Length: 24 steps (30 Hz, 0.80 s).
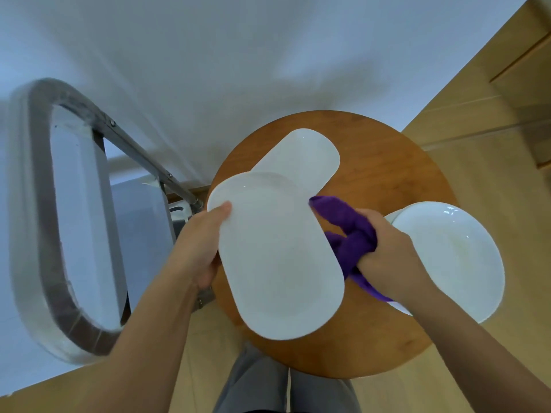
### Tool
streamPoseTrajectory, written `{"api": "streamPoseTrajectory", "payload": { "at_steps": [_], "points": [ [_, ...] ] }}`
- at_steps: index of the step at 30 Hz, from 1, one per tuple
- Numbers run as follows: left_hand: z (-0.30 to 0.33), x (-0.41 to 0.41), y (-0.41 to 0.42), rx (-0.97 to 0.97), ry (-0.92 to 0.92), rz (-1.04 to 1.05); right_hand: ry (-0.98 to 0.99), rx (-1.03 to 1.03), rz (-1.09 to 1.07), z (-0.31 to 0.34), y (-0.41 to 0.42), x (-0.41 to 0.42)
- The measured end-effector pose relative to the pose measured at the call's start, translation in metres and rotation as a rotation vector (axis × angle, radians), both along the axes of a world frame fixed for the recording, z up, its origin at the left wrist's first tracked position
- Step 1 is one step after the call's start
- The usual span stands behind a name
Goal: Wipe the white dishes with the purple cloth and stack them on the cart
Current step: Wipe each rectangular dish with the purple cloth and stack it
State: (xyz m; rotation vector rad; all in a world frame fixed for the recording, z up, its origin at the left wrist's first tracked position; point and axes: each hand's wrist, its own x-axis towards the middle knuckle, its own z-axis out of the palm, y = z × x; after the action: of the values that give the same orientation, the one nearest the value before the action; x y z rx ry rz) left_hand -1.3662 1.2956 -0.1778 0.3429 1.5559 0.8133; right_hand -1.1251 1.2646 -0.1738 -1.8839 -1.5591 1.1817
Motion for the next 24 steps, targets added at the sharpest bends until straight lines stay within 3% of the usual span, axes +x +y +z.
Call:
{"api": "streamPoseTrajectory", "payload": {
  "at_steps": [3, 6, 8, 10, 12, 15, 18, 20, 22, 24],
  "points": [
    [0.001, 0.005, -0.001, 0.031, 0.013, 0.111, 0.143, -0.249, -0.216, 0.005, 0.003, 0.003],
    [-0.001, 0.012, -0.005, 0.074, 0.05, 0.256, 0.655, -0.426, -0.365, 0.012, -0.013, -0.002],
    [-0.005, 0.016, -0.009, 0.113, 0.103, 0.3, 0.998, -0.388, -0.54, 0.013, -0.026, -0.008],
    [-0.009, 0.02, -0.011, 0.153, 0.161, 0.272, 1.119, -0.217, -0.686, 0.01, -0.037, -0.012],
    [-0.012, 0.02, -0.011, 0.185, 0.252, 0.2, 0.99, -0.069, -0.674, 0.006, -0.044, -0.016],
    [-0.011, 0.026, -0.011, 0.207, 0.284, 0.063, 0.721, 0.032, -0.436, 0.005, -0.046, -0.028],
    [-0.008, 0.036, -0.016, 0.217, 0.214, -0.033, 0.094, 0.084, 0.119, -0.003, -0.044, -0.04],
    [-0.008, 0.038, -0.018, 0.229, 0.172, -0.061, -0.172, 0.12, 0.294, -0.012, -0.04, -0.041],
    [-0.008, 0.037, -0.02, 0.23, 0.134, -0.085, -0.138, 0.113, 0.289, -0.012, -0.033, -0.038],
    [-0.01, 0.035, -0.024, 0.226, 0.11, -0.154, 0.059, 0.066, 0.158, -0.007, -0.023, -0.035]
  ]
}}
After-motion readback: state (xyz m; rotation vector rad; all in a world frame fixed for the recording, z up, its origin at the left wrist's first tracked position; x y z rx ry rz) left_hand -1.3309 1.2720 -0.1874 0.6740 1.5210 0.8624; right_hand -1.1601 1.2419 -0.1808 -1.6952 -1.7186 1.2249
